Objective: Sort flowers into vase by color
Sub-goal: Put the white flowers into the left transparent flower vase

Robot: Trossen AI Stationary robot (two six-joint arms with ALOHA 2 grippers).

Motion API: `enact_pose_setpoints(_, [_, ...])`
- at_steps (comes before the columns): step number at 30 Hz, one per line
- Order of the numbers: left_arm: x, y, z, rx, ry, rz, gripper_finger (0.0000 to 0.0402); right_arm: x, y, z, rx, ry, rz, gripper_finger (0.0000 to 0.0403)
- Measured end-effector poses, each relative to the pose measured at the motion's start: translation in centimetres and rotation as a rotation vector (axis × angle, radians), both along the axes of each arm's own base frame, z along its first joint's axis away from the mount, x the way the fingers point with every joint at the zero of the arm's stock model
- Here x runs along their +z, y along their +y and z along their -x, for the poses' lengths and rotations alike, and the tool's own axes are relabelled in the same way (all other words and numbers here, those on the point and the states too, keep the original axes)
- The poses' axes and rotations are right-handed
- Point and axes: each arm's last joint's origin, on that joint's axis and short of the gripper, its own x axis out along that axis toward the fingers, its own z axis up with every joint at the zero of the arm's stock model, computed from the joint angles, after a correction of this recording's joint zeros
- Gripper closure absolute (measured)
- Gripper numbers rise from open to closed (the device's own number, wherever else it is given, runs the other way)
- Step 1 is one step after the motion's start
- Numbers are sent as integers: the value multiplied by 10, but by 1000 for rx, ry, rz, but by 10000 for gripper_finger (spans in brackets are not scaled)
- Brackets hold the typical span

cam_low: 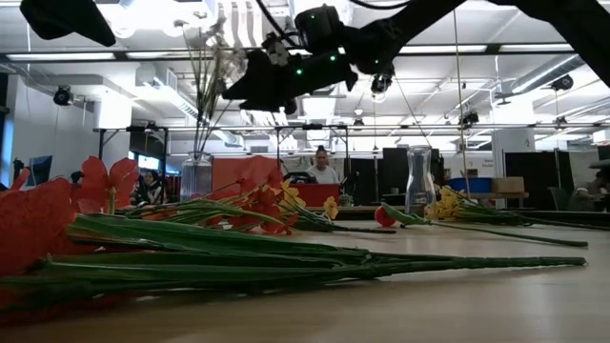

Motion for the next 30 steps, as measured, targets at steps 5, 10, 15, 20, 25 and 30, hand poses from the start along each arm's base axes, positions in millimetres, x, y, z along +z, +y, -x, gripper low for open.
enact_pose_setpoints(5, [0, 0, 0, 3, -2, 2, 402, 8, 3, 10, -28, 79, -34, 53])
enact_pose_setpoints(10, [0, 0, 0, 4, -2, 3, 402, 22, 7, 22, -55, 132, -59, 53])
enact_pose_setpoints(15, [0, 0, 0, 20, -5, 15, 402, 33, 11, 35, -76, 204, -111, 53])
enact_pose_setpoints(20, [-1, 1, 2, 80, -5, 64, 402, 44, 16, 56, -190, 318, -159, 53])
enact_pose_setpoints(25, [-6, 3, 6, 161, 47, 154, 402, 55, 24, 81, -234, 436, -266, 53])
enact_pose_setpoints(30, [-19, -1, 6, 299, 168, 268, 402, 64, 34, 109, -278, 571, -356, 53])
